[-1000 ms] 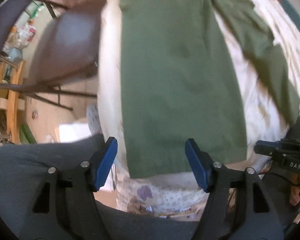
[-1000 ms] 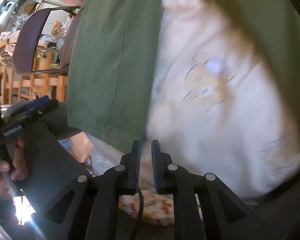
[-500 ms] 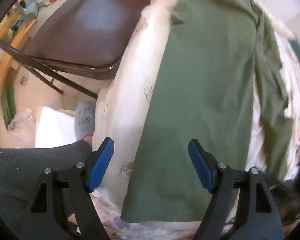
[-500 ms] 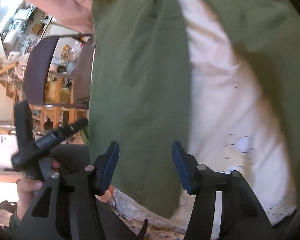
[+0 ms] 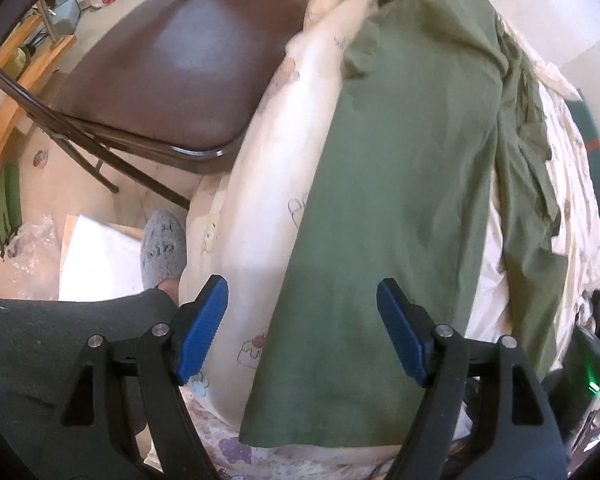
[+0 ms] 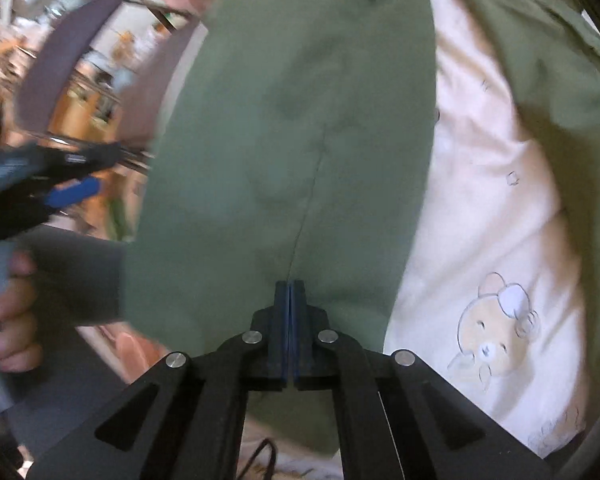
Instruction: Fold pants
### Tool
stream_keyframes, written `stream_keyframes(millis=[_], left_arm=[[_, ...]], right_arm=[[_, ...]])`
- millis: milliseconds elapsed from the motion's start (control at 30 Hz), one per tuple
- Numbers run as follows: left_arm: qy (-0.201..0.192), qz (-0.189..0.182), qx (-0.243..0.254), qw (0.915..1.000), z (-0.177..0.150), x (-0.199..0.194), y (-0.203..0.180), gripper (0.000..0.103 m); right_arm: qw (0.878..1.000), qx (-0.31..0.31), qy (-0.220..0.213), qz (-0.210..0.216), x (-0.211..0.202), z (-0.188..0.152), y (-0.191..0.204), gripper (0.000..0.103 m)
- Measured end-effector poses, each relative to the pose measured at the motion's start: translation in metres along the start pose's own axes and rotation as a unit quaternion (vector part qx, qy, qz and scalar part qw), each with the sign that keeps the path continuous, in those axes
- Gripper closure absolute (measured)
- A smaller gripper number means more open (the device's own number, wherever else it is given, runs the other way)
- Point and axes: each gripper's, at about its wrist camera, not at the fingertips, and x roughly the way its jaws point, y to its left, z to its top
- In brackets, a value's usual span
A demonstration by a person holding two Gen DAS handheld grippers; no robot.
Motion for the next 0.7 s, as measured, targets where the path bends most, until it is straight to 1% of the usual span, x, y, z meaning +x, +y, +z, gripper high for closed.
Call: stream_keyframes(millis=[67,133,200,267,333,367,400,433,500,533,567,600,633,667,700], left_arm=[[-0.016,-0.001,-0.010,0.9998,0.003,-0.006,0.001,0.029],[-0.022,-0.001,-0.019,0.9996,0.006,-0.009,0.002,0.029],[-0.022,-0.001,-0.025,0.9995,0.008,-0.008,0.004,0.029],[-0.017,0.003,-0.025,0.9995,0.008,-0.006,0.005,0.029],[-0.010,0.007,-0.020,0.9997,0.006,-0.002,0.003,0.029],[-0.006,0.010,-0.015,0.9998,0.005,0.000,0.002,0.029],[-0.003,0.011,-0.011,0.9999,0.005,0.002,0.001,0.029],[-0.001,0.013,-0.007,0.9999,0.004,0.002,0.000,0.029],[0.004,0.020,0.002,0.9998,0.002,0.004,-0.002,0.029],[0.009,0.020,0.008,0.9997,0.000,0.005,-0.003,0.029],[0.019,0.016,0.015,0.9996,-0.003,0.007,-0.005,0.029],[0.024,0.013,0.018,0.9995,-0.005,0.008,-0.005,0.029],[0.031,0.009,0.018,0.9993,-0.008,0.010,-0.005,0.029],[0.041,-0.001,0.017,0.9990,-0.011,0.011,-0.006,0.029],[0.063,-0.017,0.022,0.9976,-0.016,0.017,-0.009,0.029]], right_arm=[[0.999,0.000,-0.026,0.024,-0.026,-0.006,0.002,0.103],[0.998,0.012,-0.047,0.044,-0.050,-0.011,-0.002,0.103],[0.996,0.027,-0.067,0.052,-0.071,-0.016,-0.012,0.103],[0.995,0.047,-0.083,0.043,-0.088,-0.023,-0.034,0.103],[0.992,0.087,-0.078,0.038,-0.088,-0.025,-0.066,0.103],[0.991,0.108,-0.068,0.034,-0.083,-0.030,-0.083,0.103],[0.991,0.125,-0.046,0.018,-0.071,-0.034,-0.102,0.103],[0.990,0.138,-0.034,0.009,-0.062,-0.040,-0.114,0.103],[0.991,0.131,-0.034,-0.023,-0.056,-0.042,-0.125,0.103],[0.990,0.137,-0.031,-0.027,-0.055,-0.046,-0.134,0.103],[0.987,0.159,-0.023,-0.007,-0.053,-0.048,-0.142,0.103],[0.986,0.164,-0.024,0.001,-0.055,-0.049,-0.144,0.103],[0.987,0.155,-0.031,-0.010,-0.060,-0.050,-0.140,0.103],[0.989,0.144,-0.035,-0.011,-0.063,-0.052,-0.138,0.103],[0.990,0.139,-0.033,-0.002,-0.062,-0.052,-0.139,0.103]])
